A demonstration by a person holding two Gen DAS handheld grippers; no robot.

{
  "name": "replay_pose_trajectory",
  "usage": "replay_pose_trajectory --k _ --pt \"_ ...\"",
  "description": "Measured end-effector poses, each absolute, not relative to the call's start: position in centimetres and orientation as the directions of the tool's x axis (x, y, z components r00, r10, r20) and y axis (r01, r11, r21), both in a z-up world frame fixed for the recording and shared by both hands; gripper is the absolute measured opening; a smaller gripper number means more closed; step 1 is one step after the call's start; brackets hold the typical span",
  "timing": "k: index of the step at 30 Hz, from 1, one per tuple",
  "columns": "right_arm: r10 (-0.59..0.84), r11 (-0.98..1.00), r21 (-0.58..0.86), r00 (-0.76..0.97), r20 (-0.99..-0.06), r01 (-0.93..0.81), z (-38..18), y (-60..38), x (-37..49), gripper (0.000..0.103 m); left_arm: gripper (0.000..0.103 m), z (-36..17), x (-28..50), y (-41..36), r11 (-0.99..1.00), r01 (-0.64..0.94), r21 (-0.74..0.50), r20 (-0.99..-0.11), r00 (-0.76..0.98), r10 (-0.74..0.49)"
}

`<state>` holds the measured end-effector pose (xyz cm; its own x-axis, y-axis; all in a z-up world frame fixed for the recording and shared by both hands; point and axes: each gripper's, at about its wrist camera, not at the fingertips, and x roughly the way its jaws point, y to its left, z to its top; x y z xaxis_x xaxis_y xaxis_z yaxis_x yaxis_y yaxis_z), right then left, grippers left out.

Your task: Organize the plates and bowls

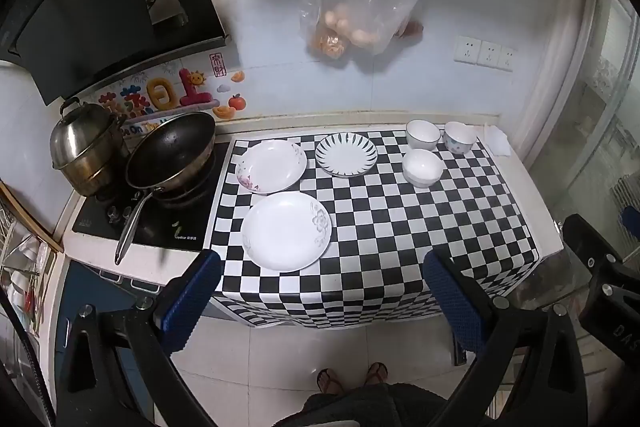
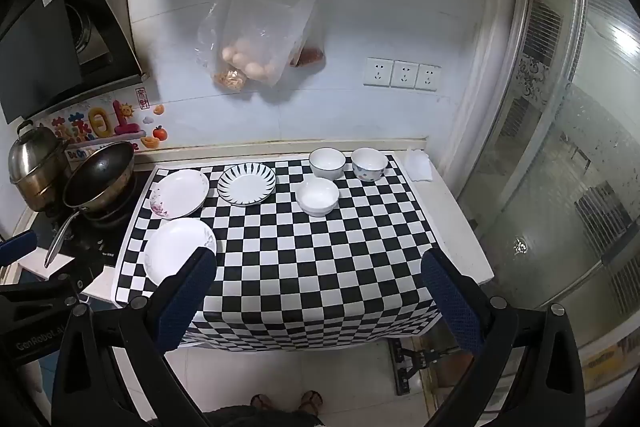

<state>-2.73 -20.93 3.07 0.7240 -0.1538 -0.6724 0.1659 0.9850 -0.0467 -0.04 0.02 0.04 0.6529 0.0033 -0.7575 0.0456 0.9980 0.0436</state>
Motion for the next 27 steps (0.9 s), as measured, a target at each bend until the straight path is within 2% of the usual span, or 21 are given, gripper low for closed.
replay_pose_trajectory --k 27 --pt "-0.183 0.981 -0.072 0.719 -0.67 0.182 3.33 -20.89 -2.72 0.103 0.103 -0.14 -0.24 -0.79 0.998 0.046 0.039 -0.765 0.644 0.0"
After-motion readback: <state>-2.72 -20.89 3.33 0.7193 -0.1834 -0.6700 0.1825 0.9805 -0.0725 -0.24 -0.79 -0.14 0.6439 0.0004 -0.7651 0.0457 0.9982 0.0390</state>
